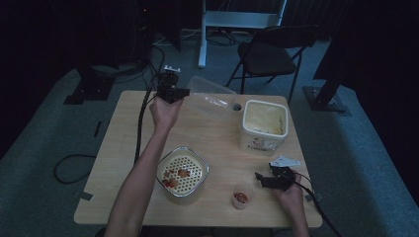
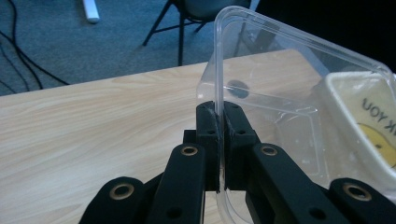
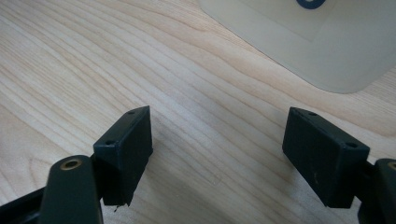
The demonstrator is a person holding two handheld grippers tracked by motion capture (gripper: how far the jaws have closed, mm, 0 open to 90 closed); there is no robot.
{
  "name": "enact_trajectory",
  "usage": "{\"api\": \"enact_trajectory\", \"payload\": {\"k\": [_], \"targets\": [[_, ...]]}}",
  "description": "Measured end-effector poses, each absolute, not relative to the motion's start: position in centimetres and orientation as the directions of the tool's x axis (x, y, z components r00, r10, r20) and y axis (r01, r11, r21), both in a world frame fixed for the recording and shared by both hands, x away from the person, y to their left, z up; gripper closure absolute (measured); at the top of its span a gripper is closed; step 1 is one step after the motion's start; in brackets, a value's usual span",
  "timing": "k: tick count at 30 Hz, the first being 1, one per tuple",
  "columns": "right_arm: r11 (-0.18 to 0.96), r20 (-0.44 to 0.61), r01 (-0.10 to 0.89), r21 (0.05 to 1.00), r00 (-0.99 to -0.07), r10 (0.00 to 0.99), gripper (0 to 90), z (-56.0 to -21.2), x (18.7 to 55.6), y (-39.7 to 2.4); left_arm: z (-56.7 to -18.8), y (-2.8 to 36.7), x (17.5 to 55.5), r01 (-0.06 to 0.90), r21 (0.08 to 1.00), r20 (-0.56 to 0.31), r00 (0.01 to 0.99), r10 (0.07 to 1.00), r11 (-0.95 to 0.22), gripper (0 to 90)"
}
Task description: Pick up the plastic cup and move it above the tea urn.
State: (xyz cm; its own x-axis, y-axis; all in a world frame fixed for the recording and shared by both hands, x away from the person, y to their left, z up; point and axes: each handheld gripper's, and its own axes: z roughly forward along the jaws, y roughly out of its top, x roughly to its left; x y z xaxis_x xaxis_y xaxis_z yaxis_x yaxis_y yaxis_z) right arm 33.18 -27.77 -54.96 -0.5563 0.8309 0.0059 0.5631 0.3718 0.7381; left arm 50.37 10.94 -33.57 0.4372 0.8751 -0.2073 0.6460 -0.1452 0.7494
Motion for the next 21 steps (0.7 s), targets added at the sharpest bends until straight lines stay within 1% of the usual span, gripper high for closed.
{"api": "enact_trajectory", "payload": {"k": [9, 13, 14, 16, 18, 19, 20, 21], "targets": [[0.372, 0.006, 0.563, 0.738, -0.557, 0.831, 23.9, -54.9, 33.2, -27.8, -32.6, 6.2, 51.1, 0.647, 0.743, -0.218, 0.472, 0.854, -0.168, 88.1], [0.372, 0.006, 0.564, 0.738, -0.556, 0.831, 23.9, -55.0, 33.1, -27.8, -32.4, 4.1, 51.2, 0.643, 0.740, -0.191, 0.482, 0.855, -0.197, 88.0], [0.372, 0.006, 0.564, 0.738, -0.556, 0.831, 23.9, -55.0, 33.1, -27.8, -32.4, 4.1, 51.2, 0.643, 0.740, -0.191, 0.482, 0.855, -0.197, 88.0], [0.372, 0.006, 0.563, 0.738, -0.557, 0.830, 23.9, -55.0, 33.1, -27.8, -32.1, 2.7, 51.3, 0.648, 0.735, -0.188, 0.480, 0.857, -0.202, 87.9], [0.372, 0.007, 0.563, 0.738, -0.558, 0.830, 23.9, -55.0, 33.0, -27.8, -32.0, 2.1, 51.3, 0.657, 0.733, -0.219, 0.476, 0.852, -0.179, 87.5], [0.373, 0.006, 0.562, 0.738, -0.558, 0.830, 23.9, -55.0, 33.0, -27.8, -31.9, 1.7, 51.4, 0.667, 0.730, -0.259, 0.473, 0.842, -0.150, 86.8], [0.373, 0.006, 0.563, 0.738, -0.558, 0.830, 23.9, -55.0, 33.0, -27.8, -31.9, 1.7, 51.4, 0.667, 0.730, -0.259, 0.473, 0.842, -0.150, 84.9], [0.374, 0.005, 0.563, 0.737, -0.558, 0.830, 23.9, -54.9, 33.0, -27.8, -31.9, 1.0, 51.4, 0.677, 0.725, -0.333, 0.505, 0.796, -0.127, 79.6]]}}
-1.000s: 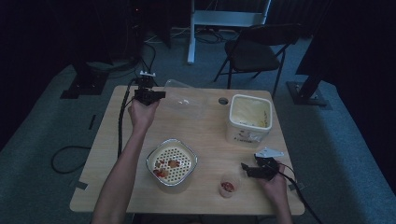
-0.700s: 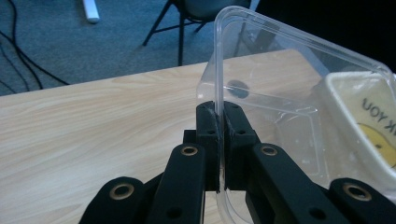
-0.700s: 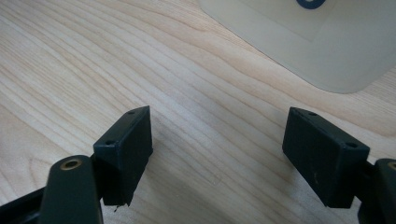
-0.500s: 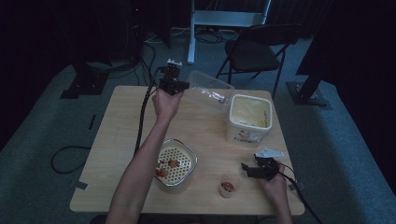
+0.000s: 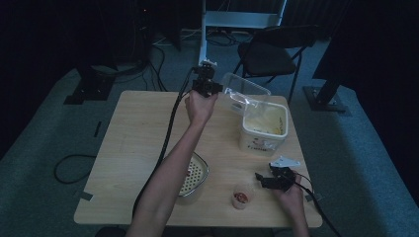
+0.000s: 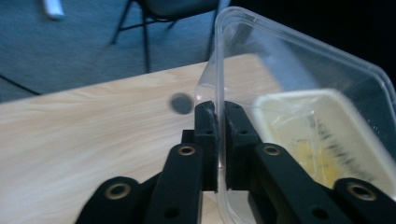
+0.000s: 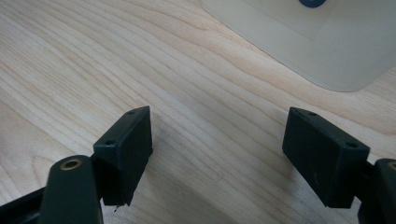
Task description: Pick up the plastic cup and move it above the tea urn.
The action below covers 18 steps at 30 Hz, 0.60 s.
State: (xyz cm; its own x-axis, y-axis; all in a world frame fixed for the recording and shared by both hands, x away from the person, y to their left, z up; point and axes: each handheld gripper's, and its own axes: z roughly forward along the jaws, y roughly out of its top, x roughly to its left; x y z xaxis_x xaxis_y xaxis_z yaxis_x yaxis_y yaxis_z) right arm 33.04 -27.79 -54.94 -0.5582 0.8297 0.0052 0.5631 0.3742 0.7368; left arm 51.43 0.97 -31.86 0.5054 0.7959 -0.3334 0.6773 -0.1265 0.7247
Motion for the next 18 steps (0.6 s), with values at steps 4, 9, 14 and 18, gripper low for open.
{"api": "enact_trajectory", "payload": {"k": [4, 9, 14, 18], "targets": [[0.374, 0.006, 0.564, 0.737, -0.558, 0.830, 23.9, -54.9, 33.0, -27.8, -31.4, 0.5, 51.0, 0.637, 0.759, -0.319, 0.545, 0.776, -0.135, 67.5], [0.373, 0.007, 0.563, 0.738, -0.558, 0.830, 23.8, -54.9, 32.9, -27.8, -31.0, 2.1, 51.1, 0.616, 0.771, -0.275, 0.550, 0.789, -0.161, 63.0], [0.372, 0.007, 0.562, 0.738, -0.558, 0.830, 23.8, -55.0, 32.9, -27.8, -30.6, 4.3, 51.2, 0.608, 0.774, -0.251, 0.548, 0.798, -0.174, 61.1], [0.372, 0.007, 0.562, 0.739, -0.558, 0.830, 23.8, -55.0, 32.9, -27.8, -30.2, 6.2, 51.1, 0.590, 0.781, -0.209, 0.555, 0.805, -0.205, 59.3]]}}
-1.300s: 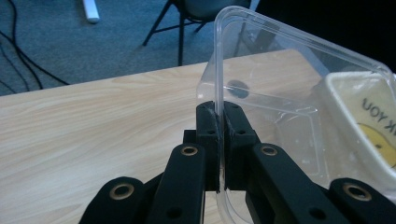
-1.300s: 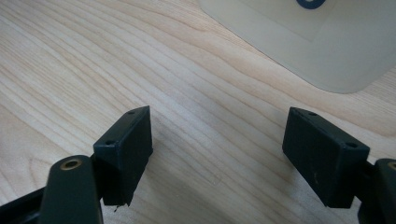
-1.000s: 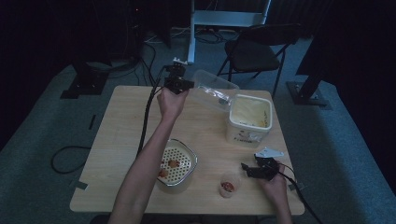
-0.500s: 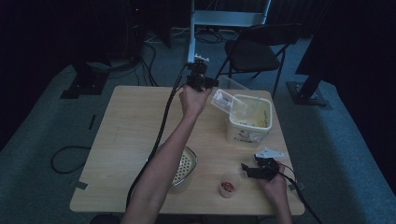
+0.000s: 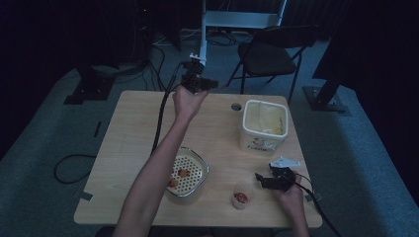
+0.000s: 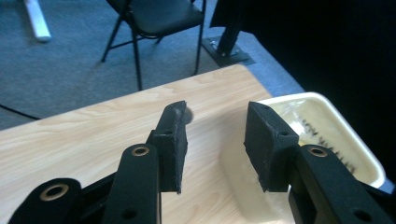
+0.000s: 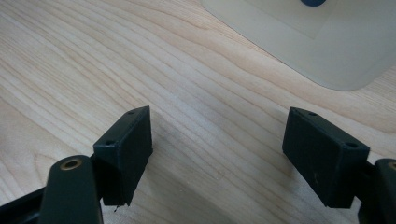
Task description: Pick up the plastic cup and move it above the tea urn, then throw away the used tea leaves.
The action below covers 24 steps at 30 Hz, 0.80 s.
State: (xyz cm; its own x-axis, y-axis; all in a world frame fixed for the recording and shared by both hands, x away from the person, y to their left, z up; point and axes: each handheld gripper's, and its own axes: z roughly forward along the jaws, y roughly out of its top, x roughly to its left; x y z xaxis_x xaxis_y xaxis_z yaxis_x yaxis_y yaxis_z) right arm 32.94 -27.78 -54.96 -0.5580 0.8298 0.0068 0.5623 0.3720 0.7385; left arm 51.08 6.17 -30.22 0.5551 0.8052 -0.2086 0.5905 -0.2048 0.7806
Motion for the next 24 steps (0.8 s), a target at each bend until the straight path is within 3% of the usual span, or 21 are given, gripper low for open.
{"api": "enact_trajectory", "payload": {"k": [16, 20, 23, 24], "targets": [[0.381, 0.006, 0.557, 0.738, -0.570, 0.822, 24.1, -55.0, 32.8, -27.8, -30.5, 12.9, 48.7, 0.536, 0.827, -0.181, 0.537, 0.824, -0.168, 56.2], [0.381, 0.007, 0.556, 0.739, -0.571, 0.821, 24.4, -55.0, 32.7, -27.8, -30.5, 14.8, 47.0, 0.501, 0.843, -0.122, 0.535, 0.836, -0.198, 54.4], [0.388, 0.008, 0.556, 0.736, -0.579, 0.815, 19.9, -55.0, 32.5, -27.7, -30.1, 16.0, 44.7, 0.459, 0.841, 0.002, 0.529, 0.849, -0.287, 52.4], [0.388, 0.008, 0.556, 0.736, -0.579, 0.815, 19.9, -55.0, 32.5, -27.7, -30.1, 16.0, 44.7, 0.459, 0.841, 0.002, 0.529, 0.849, -0.287, 52.3]]}}
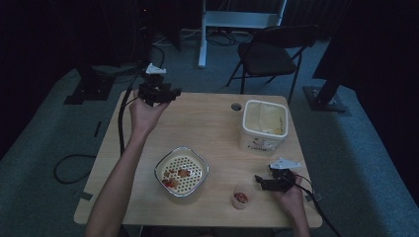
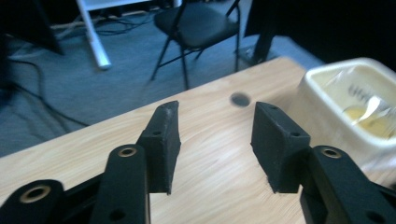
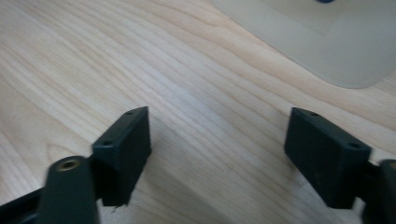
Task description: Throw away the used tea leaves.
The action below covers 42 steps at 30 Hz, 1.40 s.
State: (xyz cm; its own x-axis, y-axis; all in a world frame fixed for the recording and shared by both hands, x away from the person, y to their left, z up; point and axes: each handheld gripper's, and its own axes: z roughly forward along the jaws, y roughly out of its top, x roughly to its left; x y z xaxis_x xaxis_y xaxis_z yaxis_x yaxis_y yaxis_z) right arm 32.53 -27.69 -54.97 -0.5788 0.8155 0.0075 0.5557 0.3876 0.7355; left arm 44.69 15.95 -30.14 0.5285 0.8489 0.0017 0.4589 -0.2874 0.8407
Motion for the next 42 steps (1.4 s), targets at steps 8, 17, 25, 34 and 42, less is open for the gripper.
{"api": "enact_trajectory", "payload": {"k": [8, 17, 25, 34, 42], "targets": [[0.354, 0.057, 0.597, 0.720, -0.559, 0.827, 17.2, -54.2, 31.9, -27.7, -30.6, 18.3, 41.2, 0.401, 0.844, 0.089, 0.549, 0.831, -0.355, 51.0], [0.379, 0.020, 0.497, 0.780, -0.626, 0.780, 17.2, -51.8, 28.2, -27.9, -33.3, 21.5, 39.6, 0.420, 0.848, 0.058, 0.533, 0.844, -0.323, 49.5], [0.424, 0.057, 0.464, 0.778, -0.724, 0.687, 17.1, -52.2, 24.6, -26.7, -37.3, 24.0, 36.3, 0.432, 0.884, -0.066, 0.496, 0.866, -0.180, 49.4], [0.387, 0.121, 0.420, 0.821, -0.790, 0.601, 14.8, -52.5, 23.1, -25.1, -41.0, 25.6, 34.0, 0.466, 0.869, -0.054, 0.418, 0.907, -0.163, 49.4], [0.359, 0.130, 0.367, 0.858, -0.832, 0.540, 15.9, -52.5, 24.0, -22.5, -43.9, 26.2, 31.1, 0.490, 0.852, -0.047, 0.423, 0.905, -0.184, 49.3]]}}
